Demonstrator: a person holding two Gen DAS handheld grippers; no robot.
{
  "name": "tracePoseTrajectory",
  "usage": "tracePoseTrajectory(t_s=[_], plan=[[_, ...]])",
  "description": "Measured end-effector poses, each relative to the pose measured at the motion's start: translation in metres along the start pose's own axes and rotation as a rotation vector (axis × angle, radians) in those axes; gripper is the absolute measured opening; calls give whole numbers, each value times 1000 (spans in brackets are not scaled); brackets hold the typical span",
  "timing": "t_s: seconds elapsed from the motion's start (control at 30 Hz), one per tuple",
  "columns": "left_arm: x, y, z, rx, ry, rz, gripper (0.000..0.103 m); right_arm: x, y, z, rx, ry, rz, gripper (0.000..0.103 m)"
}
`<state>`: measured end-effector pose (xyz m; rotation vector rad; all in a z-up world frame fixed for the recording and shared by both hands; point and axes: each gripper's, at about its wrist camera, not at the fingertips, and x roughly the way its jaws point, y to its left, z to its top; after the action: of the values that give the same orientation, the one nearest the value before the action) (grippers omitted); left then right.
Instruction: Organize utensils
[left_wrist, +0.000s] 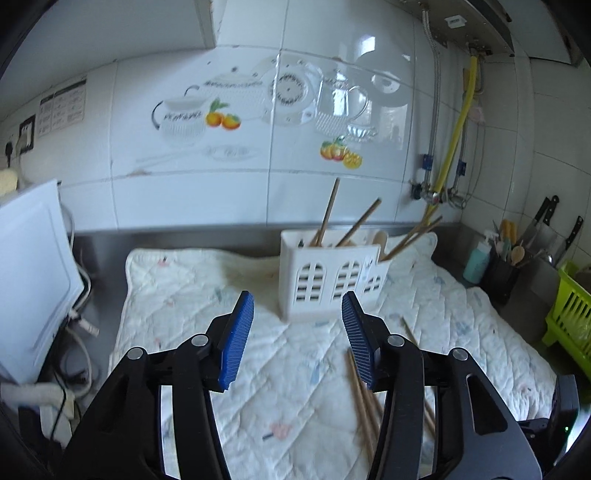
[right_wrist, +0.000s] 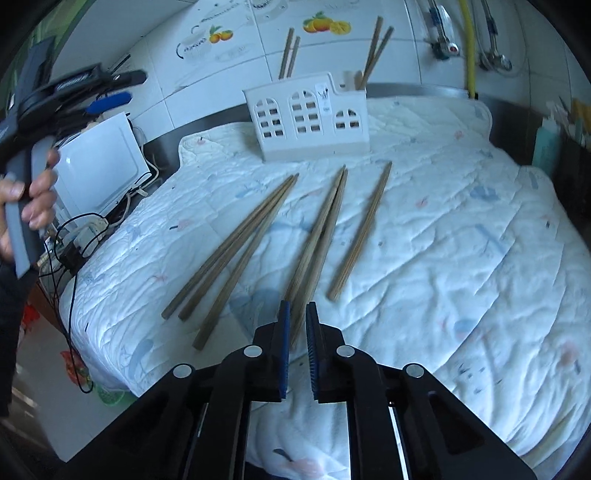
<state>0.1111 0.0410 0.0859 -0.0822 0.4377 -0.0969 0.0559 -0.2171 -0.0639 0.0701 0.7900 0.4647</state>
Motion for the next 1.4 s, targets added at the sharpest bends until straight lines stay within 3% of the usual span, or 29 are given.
tracePoseTrajectory(t_s=[0.2, 0.63, 0.97, 1.17, 1.4], plan=[[-7, 9, -34, -53, 45, -4, 50, 8, 2, -4, 28, 4, -22, 7], [-4, -2, -87, -32, 165, -35, 50, 20, 6, 2, 20, 7, -93, 9], [4, -29, -141, -13, 308, -166, 50, 20, 8, 3, -5, -13, -110, 7], [16, -51, -163, 10, 362, -212, 33, 6, 7, 8, -25, -48, -128, 7], [30, -63, -170, 46, 370, -186, 13, -18, 5, 19, -36, -114, -129, 7]])
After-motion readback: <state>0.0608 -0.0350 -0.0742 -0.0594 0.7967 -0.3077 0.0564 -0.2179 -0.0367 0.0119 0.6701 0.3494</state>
